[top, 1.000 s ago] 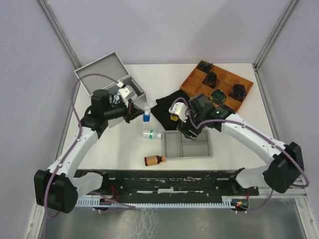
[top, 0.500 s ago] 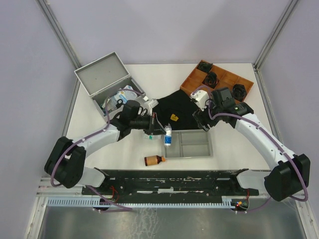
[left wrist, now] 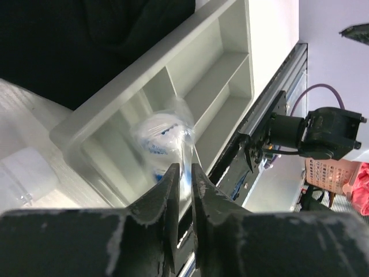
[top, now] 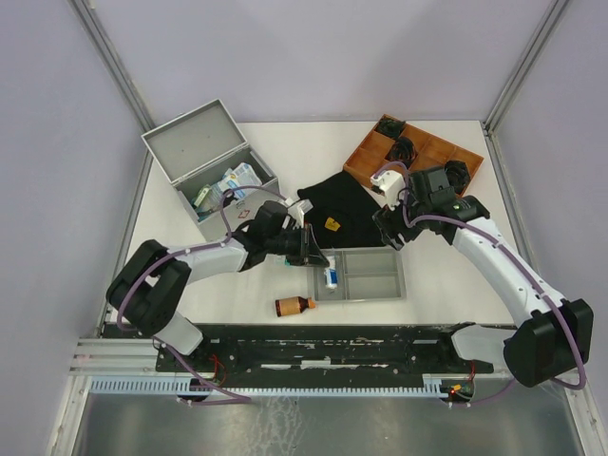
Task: Organize the medicine kit
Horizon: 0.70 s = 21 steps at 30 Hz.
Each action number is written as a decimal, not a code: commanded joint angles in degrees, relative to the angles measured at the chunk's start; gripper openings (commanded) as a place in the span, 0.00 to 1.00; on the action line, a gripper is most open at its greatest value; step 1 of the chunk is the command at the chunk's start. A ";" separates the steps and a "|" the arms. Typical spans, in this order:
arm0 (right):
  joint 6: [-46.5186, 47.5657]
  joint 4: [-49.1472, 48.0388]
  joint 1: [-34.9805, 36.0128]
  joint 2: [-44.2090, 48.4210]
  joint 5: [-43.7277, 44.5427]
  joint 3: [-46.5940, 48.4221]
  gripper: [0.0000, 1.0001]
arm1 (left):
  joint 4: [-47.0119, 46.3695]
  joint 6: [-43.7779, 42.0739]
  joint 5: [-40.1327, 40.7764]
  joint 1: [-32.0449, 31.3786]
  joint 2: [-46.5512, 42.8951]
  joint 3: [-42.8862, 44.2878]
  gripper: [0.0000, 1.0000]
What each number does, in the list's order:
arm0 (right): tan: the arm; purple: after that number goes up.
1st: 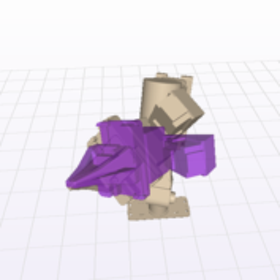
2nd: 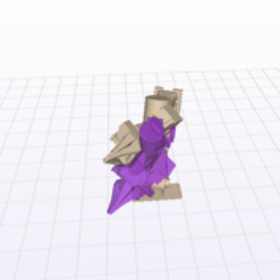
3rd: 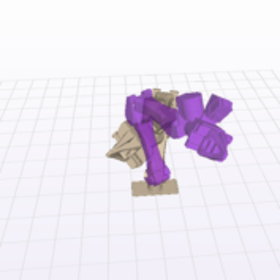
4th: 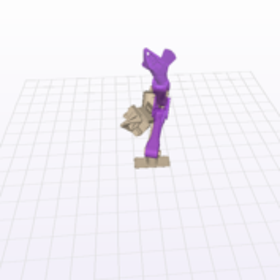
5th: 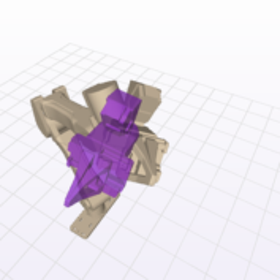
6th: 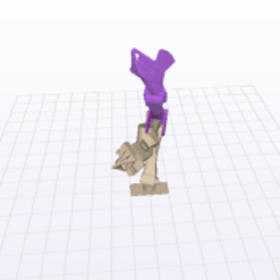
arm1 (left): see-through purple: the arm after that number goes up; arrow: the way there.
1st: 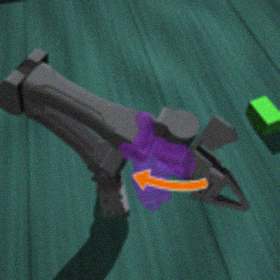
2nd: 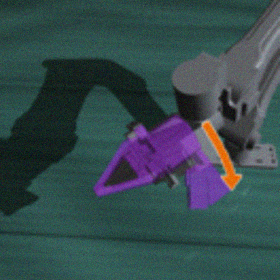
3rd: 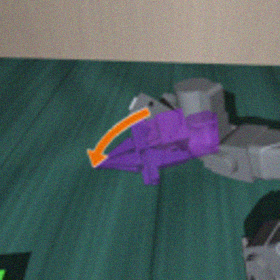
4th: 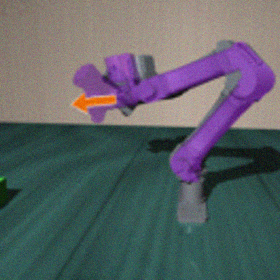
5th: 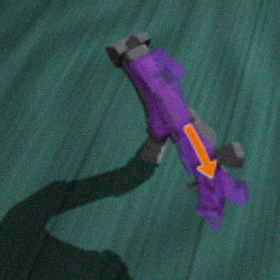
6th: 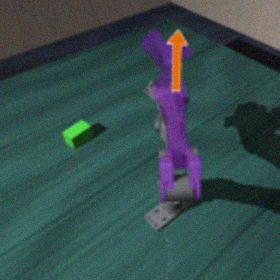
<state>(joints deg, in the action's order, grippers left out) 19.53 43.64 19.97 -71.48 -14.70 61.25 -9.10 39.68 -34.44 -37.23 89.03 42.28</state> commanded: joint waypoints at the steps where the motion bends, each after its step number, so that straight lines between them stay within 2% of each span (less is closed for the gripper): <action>1: 0.35 -1.37 -0.29 2.09 -2.09 -0.05 0.74 | -2.63 2.81 2.52 -0.20 -0.35 0.21 0.24; 4: 0.51 -1.34 -0.23 2.09 -2.43 -0.14 0.74 | -2.67 2.52 3.32 -0.10 -2.35 -0.50 0.36; 7: 0.34 -1.40 -0.32 1.98 -1.94 -0.07 0.74 | -2.63 2.74 4.68 -0.16 -4.97 -1.64 0.53; 9: 0.15 -1.48 -0.27 2.14 -1.75 -0.05 0.73 | -1.58 2.14 5.40 -0.08 -6.53 -1.81 0.60; 15: -0.11 -2.20 -0.46 2.97 -1.65 -0.44 0.74 | 3.34 -3.74 5.06 0.39 -10.60 2.59 0.68; 21: 0.06 -1.88 -0.46 3.43 -2.37 -0.42 0.75 | 10.63 -18.58 7.61 1.60 -14.27 7.66 0.74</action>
<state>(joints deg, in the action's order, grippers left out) 19.53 43.66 19.75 -69.93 -15.99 60.97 -2.35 33.76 -29.43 -36.40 78.50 45.47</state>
